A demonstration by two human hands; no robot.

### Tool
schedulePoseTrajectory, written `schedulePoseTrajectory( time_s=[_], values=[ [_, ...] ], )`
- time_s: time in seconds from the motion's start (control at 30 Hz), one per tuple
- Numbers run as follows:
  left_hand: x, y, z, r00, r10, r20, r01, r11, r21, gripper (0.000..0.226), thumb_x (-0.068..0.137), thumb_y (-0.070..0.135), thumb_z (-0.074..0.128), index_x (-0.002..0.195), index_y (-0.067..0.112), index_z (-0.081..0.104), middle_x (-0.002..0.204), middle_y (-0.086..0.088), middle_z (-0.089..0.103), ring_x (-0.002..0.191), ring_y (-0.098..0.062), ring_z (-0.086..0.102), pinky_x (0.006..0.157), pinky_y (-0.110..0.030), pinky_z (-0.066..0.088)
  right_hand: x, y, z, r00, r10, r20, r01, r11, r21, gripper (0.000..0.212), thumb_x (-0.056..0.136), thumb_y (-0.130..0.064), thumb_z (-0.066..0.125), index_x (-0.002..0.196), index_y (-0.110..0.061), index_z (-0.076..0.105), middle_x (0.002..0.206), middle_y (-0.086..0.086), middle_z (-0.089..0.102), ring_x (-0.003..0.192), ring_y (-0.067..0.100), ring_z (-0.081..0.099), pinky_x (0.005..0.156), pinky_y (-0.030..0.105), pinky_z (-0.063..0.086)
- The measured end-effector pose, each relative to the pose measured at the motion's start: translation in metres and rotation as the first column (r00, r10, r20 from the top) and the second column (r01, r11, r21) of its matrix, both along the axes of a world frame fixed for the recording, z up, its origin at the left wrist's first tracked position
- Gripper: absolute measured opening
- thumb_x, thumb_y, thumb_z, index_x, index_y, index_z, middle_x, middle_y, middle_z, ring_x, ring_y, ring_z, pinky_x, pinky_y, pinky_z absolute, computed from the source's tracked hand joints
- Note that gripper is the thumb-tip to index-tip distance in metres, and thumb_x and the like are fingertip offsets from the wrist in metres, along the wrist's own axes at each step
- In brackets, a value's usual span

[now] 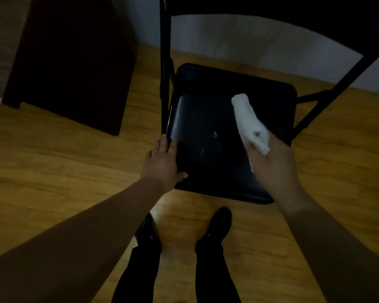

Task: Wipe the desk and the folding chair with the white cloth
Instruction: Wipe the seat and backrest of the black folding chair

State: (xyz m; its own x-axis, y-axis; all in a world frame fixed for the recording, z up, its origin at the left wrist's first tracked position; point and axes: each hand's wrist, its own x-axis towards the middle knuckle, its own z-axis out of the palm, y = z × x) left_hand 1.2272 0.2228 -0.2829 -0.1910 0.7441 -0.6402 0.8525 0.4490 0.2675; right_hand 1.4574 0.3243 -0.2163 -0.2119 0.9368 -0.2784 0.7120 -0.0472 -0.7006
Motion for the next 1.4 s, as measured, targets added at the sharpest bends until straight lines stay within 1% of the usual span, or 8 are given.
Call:
schedulePoseTrajectory(
  time_s=[0.13, 0.43, 0.7, 0.9, 1.0, 1.1, 1.3, 1.4],
  values=[
    [0.009, -0.001, -0.020, 0.986, -0.142, -0.084, 0.137, 0.989, -0.061, 0.121, 0.085, 0.053, 0.072, 0.160, 0.013, -0.014, 0.168, -0.017, -0.020, 0.156, -0.033, -0.012, 0.127, -0.049, 0.008, -0.045, 0.002, -0.062, 0.869, 0.385, 0.310, -0.399, 0.917, -0.019, 0.062, 0.098, -0.014, 0.059, 0.156, -0.011, 0.037, 0.164, 0.012, 0.034, 0.154, 0.029, 0.025, 0.126, 0.043, 0.022],
    [0.018, -0.008, -0.043, 0.951, -0.210, -0.226, 0.197, 0.977, -0.081, 0.088, 0.102, 0.032, 0.046, 0.158, 0.008, -0.018, 0.166, -0.023, -0.020, 0.156, -0.037, -0.012, 0.125, -0.053, 0.008, -0.040, -0.093, -0.100, 0.545, 0.695, 0.468, -0.699, 0.685, -0.204, 0.070, 0.094, -0.027, 0.014, 0.162, -0.013, 0.018, 0.171, 0.010, 0.012, 0.157, 0.035, -0.002, 0.128, 0.054, 0.005],
    [0.020, -0.002, -0.043, 0.937, -0.252, -0.243, 0.226, 0.965, -0.129, 0.090, 0.103, 0.039, 0.046, 0.156, 0.004, -0.018, 0.164, -0.029, -0.021, 0.155, -0.042, -0.011, 0.124, -0.054, 0.003, -0.065, 0.018, -0.109, 0.762, 0.401, 0.509, -0.440, 0.897, -0.049, 0.068, 0.096, -0.015, 0.051, 0.159, -0.010, 0.028, 0.169, 0.010, 0.024, 0.158, 0.034, 0.007, 0.128, 0.048, 0.005],
    [0.022, 0.000, -0.040, 0.936, -0.251, -0.245, 0.222, 0.965, -0.140, 0.083, 0.105, 0.031, 0.041, 0.155, 0.003, -0.020, 0.163, -0.030, -0.021, 0.155, -0.043, -0.010, 0.125, -0.055, 0.005, -0.011, -0.064, -0.094, 0.471, 0.757, 0.453, -0.796, 0.586, -0.150, 0.076, 0.092, -0.017, 0.052, 0.162, -0.013, 0.022, 0.170, 0.012, 0.018, 0.154, 0.026, -0.006, 0.127, 0.050, -0.002],
    [0.022, 0.000, -0.042, 0.932, -0.264, -0.249, 0.234, 0.962, -0.142, 0.089, 0.104, 0.038, 0.045, 0.155, 0.003, -0.019, 0.163, -0.030, -0.022, 0.155, -0.043, -0.011, 0.125, -0.055, 0.004, -0.016, -0.009, -0.096, 0.676, 0.452, 0.582, -0.557, 0.831, 0.002, 0.077, 0.079, -0.005, 0.072, 0.152, -0.007, 0.045, 0.159, 0.020, 0.042, 0.152, 0.037, 0.023, 0.122, 0.052, 0.020],
    [0.021, -0.001, -0.043, 0.931, -0.269, -0.245, 0.239, 0.960, -0.146, 0.088, 0.105, 0.038, 0.043, 0.156, 0.003, -0.020, 0.163, -0.030, -0.023, 0.155, -0.042, -0.012, 0.124, -0.054, 0.003, -0.059, 0.009, -0.098, 0.808, 0.354, 0.472, -0.377, 0.925, -0.049, 0.069, 0.092, -0.007, 0.064, 0.155, -0.005, 0.037, 0.163, 0.020, 0.033, 0.153, 0.043, 0.022, 0.124, 0.050, 0.012],
    [0.019, -0.004, -0.044, 0.938, -0.244, -0.246, 0.221, 0.968, -0.118, 0.087, 0.104, 0.037, 0.041, 0.155, 0.005, -0.021, 0.165, -0.027, -0.022, 0.155, -0.040, -0.011, 0.125, -0.056, 0.005, -0.017, -0.065, -0.103, 0.514, 0.764, 0.391, -0.802, 0.589, -0.097, 0.065, 0.100, -0.021, 0.038, 0.162, -0.011, 0.021, 0.170, 0.008, 0.014, 0.157, 0.028, -0.001, 0.127, 0.049, -0.002],
    [0.017, -0.007, -0.048, 0.940, -0.247, -0.237, 0.228, 0.968, -0.108, 0.098, 0.100, 0.051, 0.047, 0.155, 0.006, -0.021, 0.164, -0.026, -0.024, 0.155, -0.039, -0.013, 0.125, -0.056, 0.004, -0.003, -0.012, -0.115, 0.621, 0.608, 0.494, -0.686, 0.727, -0.032, 0.067, 0.099, -0.010, 0.046, 0.161, -0.009, 0.021, 0.171, 0.010, 0.014, 0.159, 0.033, 0.003, 0.128, 0.045, -0.006]
  ],
)
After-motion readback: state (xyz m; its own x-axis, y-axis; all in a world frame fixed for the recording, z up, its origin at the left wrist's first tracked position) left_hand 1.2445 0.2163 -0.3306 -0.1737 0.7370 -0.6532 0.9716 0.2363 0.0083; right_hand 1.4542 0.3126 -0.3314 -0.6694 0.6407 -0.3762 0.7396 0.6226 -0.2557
